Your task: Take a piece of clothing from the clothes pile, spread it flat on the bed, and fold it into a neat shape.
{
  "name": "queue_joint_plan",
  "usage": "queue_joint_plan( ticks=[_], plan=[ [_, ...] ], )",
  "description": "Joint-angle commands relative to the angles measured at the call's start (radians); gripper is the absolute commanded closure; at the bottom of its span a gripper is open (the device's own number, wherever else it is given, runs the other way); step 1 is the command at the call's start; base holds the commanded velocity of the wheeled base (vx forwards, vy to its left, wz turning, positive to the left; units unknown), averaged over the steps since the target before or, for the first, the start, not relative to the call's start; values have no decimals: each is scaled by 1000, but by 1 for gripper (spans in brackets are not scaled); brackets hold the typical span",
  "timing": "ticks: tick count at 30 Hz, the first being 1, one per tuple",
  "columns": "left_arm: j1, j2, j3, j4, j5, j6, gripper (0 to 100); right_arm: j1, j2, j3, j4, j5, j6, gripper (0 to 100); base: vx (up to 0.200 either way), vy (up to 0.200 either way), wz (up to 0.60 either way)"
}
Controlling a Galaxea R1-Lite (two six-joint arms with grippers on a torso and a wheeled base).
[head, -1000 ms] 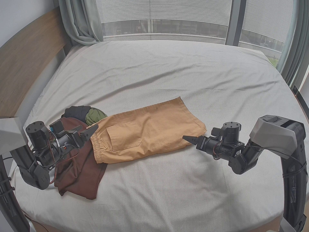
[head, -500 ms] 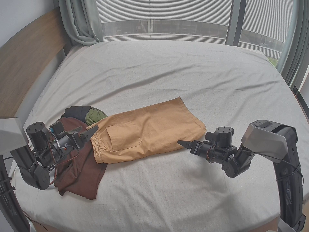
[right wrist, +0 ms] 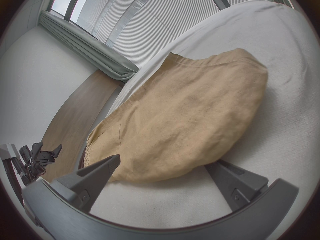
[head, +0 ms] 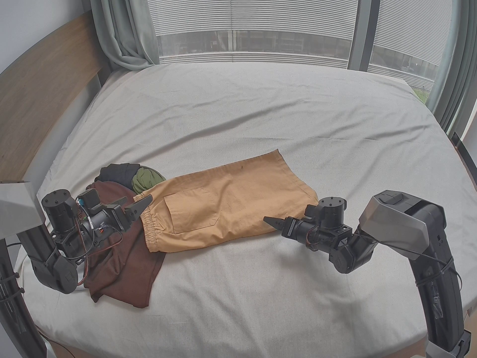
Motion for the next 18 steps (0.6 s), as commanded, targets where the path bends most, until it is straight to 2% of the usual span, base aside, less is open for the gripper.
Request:
queue_joint_plan(
  ticks=[1,7,11,18],
  plan=[
    [0,3,0,0,0,0,0,24,41,-52,30,1,3,0,0,0,0],
    [-1,4,1,0,0,0,0,42,58,-115,33,-6,41,0,0,0,0],
    [-1,11,0,0,0,0,0,47,84,-175,25,-52,46,0,0,0,0],
    [-1,17,0,0,0,0,0,44,91,-183,18,-65,55,0,0,0,0]
  ],
)
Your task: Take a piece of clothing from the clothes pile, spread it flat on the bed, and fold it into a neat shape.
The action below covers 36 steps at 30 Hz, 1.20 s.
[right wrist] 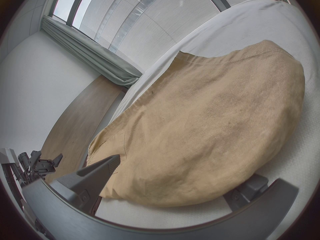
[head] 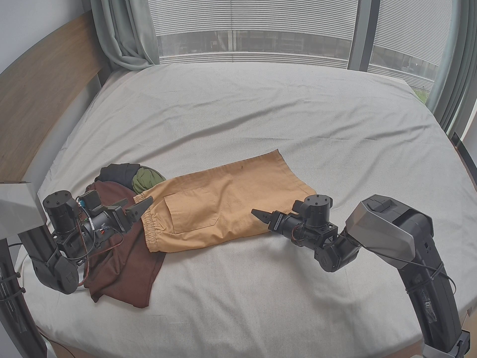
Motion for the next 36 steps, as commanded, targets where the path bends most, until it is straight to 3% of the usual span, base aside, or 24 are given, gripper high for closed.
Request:
queue_joint_plan(
  ticks=[1,7,8,23,36],
  plan=[
    [0,6,0,-1,0,1,0,-3,15,-7,-8,-4,2,0,0,0,0],
    [-2,6,0,-1,0,0,0,-6,22,-5,-14,-13,2,0,0,0,0],
    [-2,6,0,-1,0,0,0,-6,22,-5,-14,-15,2,100,0,0,0],
    [-5,10,1,-1,0,-2,0,-9,11,27,-20,-15,-1,100,0,0,0],
    [-5,21,6,-1,0,-5,0,-18,-116,273,-58,-19,-78,100,0,0,0]
  ],
)
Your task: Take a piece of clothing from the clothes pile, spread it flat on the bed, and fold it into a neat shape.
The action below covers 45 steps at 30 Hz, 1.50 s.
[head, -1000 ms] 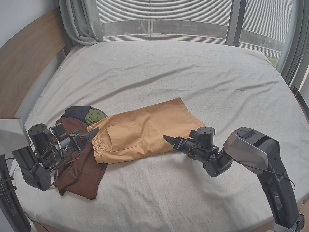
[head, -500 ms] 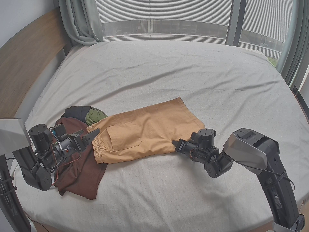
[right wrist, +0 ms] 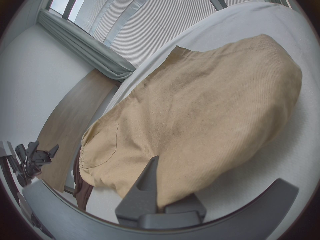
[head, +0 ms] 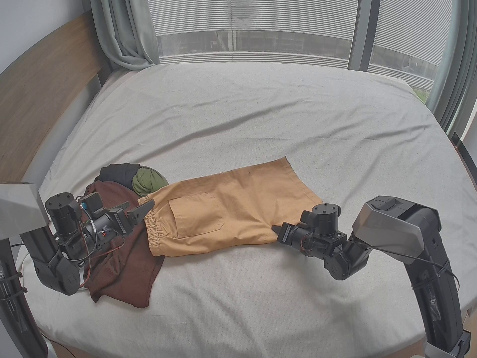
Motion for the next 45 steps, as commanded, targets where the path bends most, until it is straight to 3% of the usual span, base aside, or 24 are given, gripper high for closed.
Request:
queue_joint_plan(
  ticks=[1,14,27,45],
  plan=[
    [-1,4,3,0,0,-1,0,-10,-72,103,-12,-4,-41,100,0,0,0],
    [-1,18,3,0,0,-1,0,-19,-149,317,-79,-32,-85,100,0,0,0],
    [-4,39,3,0,0,2,0,-77,-236,593,-164,-41,-125,100,0,0,0],
    [-27,56,23,0,0,5,0,-99,-227,754,-219,-41,-135,100,0,0,0]
  ],
)
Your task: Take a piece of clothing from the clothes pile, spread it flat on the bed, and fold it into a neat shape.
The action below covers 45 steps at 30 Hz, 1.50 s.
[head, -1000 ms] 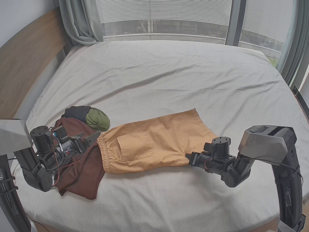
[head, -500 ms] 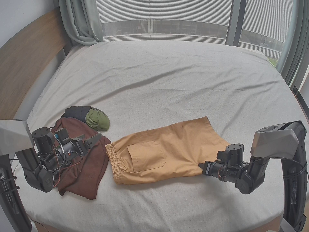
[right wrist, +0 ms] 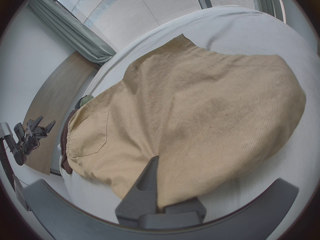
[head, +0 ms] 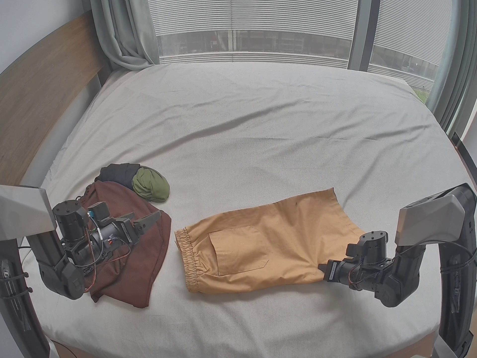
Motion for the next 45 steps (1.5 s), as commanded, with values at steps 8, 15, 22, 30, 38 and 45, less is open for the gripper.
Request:
queue_joint_plan(
  ticks=[8,15,22,30,38,45],
  plan=[
    [-41,35,41,0,0,-1,0,6,3,44,-5,1,2,100,0,0,0],
    [-58,74,73,-2,-2,-10,0,12,0,68,-52,-1,2,0,0,0,0],
    [-66,80,73,-2,-6,-58,0,18,-32,165,-114,1,1,0,0,0,0],
    [-83,97,73,-3,-6,-98,0,67,-138,312,-210,10,-1,0,0,0,0],
    [-103,97,78,-3,-9,-122,0,109,-233,317,-240,44,5,0,0,0,0],
    [-104,98,70,-3,-9,-135,0,109,-249,228,-238,82,8,0,0,0,0]
  ],
)
